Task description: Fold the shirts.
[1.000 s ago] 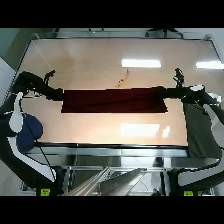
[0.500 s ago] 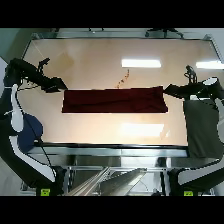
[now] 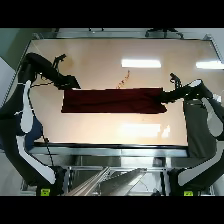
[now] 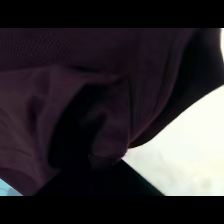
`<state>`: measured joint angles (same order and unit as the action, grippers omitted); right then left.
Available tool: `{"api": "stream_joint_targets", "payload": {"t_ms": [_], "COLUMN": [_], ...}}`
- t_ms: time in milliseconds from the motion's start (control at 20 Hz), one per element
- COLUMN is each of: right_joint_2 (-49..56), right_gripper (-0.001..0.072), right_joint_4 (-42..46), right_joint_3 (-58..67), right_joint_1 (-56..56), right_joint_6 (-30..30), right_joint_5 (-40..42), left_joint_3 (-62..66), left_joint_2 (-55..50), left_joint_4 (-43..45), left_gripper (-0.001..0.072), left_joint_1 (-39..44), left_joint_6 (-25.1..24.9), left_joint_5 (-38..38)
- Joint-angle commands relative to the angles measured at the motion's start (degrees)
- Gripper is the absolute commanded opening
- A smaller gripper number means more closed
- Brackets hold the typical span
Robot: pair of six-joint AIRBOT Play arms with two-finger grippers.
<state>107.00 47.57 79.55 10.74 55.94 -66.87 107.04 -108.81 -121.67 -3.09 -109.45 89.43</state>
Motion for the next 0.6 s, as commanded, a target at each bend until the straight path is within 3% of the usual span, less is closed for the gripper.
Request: {"api": "stream_joint_targets", "payload": {"t_ms": [0, 50, 100, 450, 550], "right_joint_2": [0.09, -0.55, -1.49, -14.23, -17.07], "right_gripper": [0.0020, 0.0020, 0.0020, 0.0019, 0.0019], "right_joint_4": [-0.24, -0.20, -0.22, -0.68, -4.20], "right_joint_3": [2.62, 3.76, 4.72, 11.85, 13.49], "right_joint_1": [-2.01, -2.32, -2.40, -2.40, -2.27], "right_joint_6": [-0.15, -0.17, 0.09, 2.99, 3.56], "right_joint_5": [0.13, -1.33, -2.80, -16.70, -20.44], "left_joint_3": [0.11, 0.15, 0.11, 0.90, 5.11], "left_joint_2": [-0.13, -0.44, -0.96, -10.86, -14.53], "left_joint_4": [0.02, -0.02, 0.00, -0.55, -3.17], "left_gripper": [0.0350, 0.0131, 0.0020, 0.0016, 0.0016], "left_joint_1": [7.26, 9.68, 12.09, 28.02, 30.53], "left_joint_6": [0.11, 0.11, 0.15, 3.45, 3.48], "left_joint_5": [-7.41, -9.79, -11.61, -22.05, -20.90]}}
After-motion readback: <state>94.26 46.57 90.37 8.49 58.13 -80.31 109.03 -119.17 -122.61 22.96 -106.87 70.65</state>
